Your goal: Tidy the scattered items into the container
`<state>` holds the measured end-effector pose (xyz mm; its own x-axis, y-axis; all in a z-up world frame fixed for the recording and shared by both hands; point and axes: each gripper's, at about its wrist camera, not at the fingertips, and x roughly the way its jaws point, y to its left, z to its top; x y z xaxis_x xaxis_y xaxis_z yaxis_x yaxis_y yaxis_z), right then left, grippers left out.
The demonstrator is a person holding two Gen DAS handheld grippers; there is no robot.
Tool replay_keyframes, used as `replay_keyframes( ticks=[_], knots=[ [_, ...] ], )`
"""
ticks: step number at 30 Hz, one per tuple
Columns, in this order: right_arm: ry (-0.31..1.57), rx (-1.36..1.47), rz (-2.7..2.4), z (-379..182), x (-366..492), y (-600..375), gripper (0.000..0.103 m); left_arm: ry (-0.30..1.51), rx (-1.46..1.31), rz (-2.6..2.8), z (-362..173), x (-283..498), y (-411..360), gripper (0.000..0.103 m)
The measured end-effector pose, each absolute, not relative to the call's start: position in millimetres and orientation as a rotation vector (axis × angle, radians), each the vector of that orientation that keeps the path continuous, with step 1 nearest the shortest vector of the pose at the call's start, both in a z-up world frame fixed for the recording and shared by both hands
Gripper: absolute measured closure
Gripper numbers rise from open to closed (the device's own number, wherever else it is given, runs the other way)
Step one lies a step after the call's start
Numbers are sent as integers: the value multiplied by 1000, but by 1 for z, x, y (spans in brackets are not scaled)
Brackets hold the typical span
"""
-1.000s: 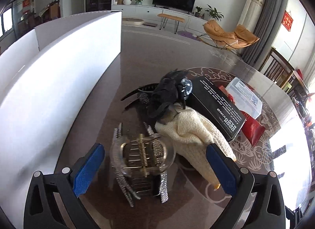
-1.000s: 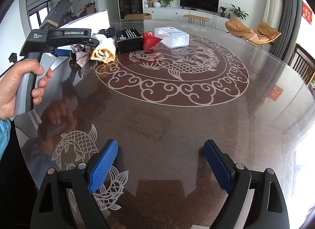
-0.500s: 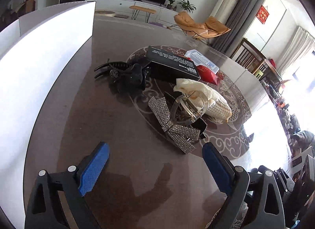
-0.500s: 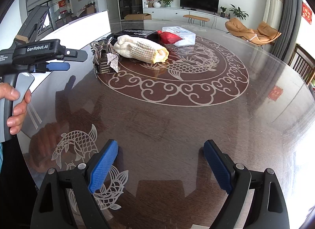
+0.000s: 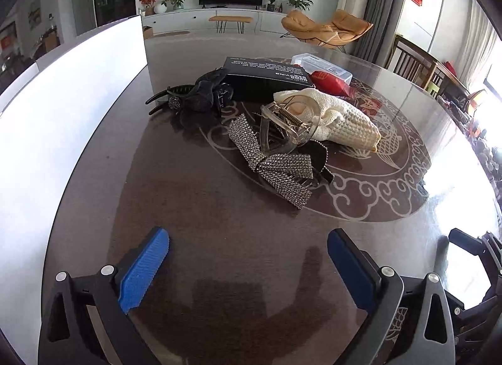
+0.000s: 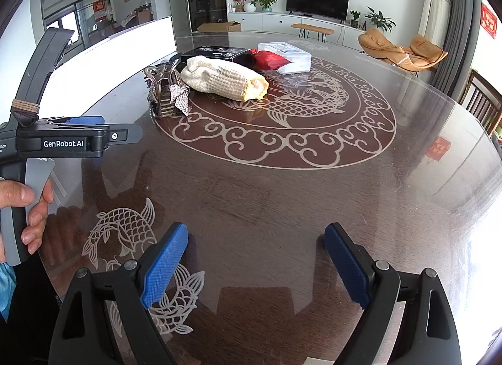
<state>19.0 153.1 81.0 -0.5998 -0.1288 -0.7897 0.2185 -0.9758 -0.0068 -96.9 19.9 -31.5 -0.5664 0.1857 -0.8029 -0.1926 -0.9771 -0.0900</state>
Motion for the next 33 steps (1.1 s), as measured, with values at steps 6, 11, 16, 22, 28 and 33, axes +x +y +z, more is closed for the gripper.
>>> replay_keyframes(
  ticks=[6,11,16,22,28,33],
  knots=[
    [152,1293,-2644,81,19,153,13,19,-1334,2609,-32,-96,18,0],
    [152,1293,-2644,81,19,153,13,31,-1337,2610,-32,-97,19,0],
    [152,1292,-2644,81,19,153,13,50,-1395,2612,-33,-103,27,0],
    [147,1293,-2652,81,19,154,13,-88,-1415,2499,-25,-127,47,0],
    [124,1288,-2655,82,21,154,13,-108,-1488,2587,-26,-160,55,0],
    [87,1277,-2656,82,22,158,13,45,-1563,2666,-33,-181,69,0]
  ],
)
